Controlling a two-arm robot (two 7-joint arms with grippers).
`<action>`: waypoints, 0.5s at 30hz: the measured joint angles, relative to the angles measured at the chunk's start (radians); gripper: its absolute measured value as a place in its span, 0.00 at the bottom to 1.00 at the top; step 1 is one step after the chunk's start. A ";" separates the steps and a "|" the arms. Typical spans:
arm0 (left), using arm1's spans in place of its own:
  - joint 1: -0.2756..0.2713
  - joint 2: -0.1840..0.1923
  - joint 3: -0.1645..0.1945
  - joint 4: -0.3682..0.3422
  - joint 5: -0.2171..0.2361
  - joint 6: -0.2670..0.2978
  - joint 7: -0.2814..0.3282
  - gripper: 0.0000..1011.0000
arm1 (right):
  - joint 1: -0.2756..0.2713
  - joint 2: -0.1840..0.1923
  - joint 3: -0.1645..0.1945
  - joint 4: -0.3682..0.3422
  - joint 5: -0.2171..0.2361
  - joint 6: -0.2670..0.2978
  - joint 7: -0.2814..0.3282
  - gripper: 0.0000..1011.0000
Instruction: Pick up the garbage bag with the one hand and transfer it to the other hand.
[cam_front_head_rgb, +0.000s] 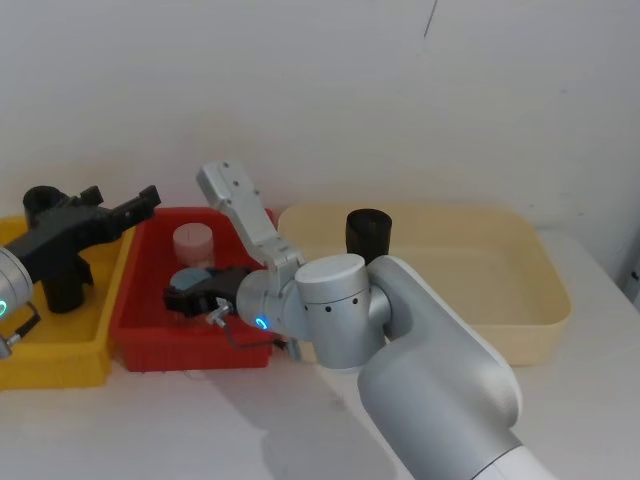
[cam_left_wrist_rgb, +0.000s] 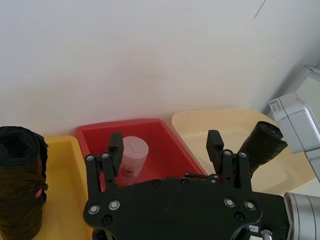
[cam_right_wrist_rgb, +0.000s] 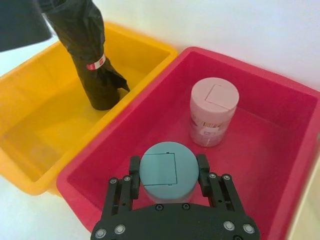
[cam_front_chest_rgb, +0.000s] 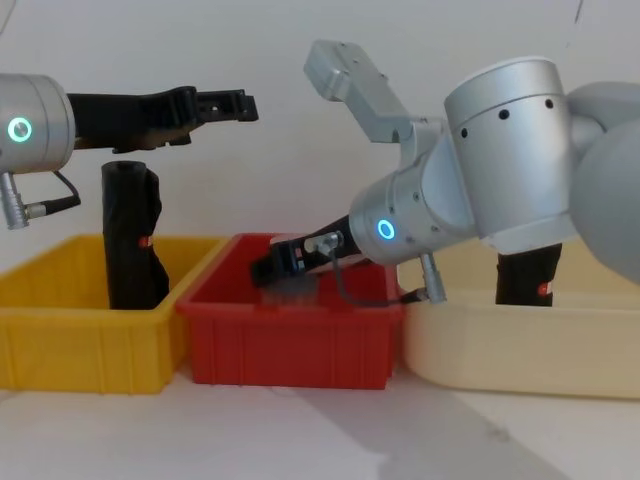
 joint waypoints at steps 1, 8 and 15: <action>0.000 0.000 0.000 0.000 0.000 0.000 0.000 0.99 | -0.001 0.000 0.002 -0.001 0.000 0.000 -0.001 0.64; 0.000 0.000 0.000 0.000 0.000 0.000 0.000 0.99 | -0.020 0.003 0.026 -0.034 0.000 -0.002 -0.017 0.64; 0.000 0.000 0.000 0.000 0.000 0.000 0.000 0.99 | -0.047 0.016 0.065 -0.113 0.004 -0.003 -0.036 0.64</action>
